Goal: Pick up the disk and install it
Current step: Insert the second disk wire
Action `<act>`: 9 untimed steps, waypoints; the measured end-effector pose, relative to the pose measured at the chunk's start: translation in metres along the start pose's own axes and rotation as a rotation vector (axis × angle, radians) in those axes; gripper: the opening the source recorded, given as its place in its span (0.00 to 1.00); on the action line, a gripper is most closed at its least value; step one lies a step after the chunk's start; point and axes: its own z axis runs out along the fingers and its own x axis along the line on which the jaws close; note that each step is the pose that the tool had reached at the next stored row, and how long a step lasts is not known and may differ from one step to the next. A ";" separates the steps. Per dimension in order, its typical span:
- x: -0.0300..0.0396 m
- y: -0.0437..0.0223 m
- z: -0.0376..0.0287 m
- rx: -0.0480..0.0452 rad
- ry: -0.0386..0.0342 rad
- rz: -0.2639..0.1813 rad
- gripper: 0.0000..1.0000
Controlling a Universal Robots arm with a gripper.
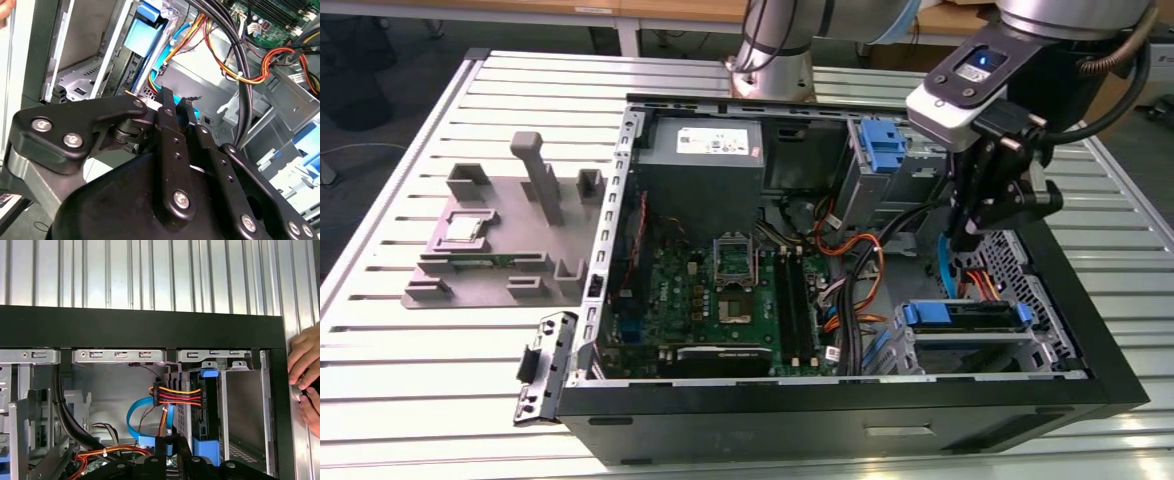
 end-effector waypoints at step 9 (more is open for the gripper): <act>0.0012 0.0000 0.0025 -0.0015 -0.0344 0.000 0.22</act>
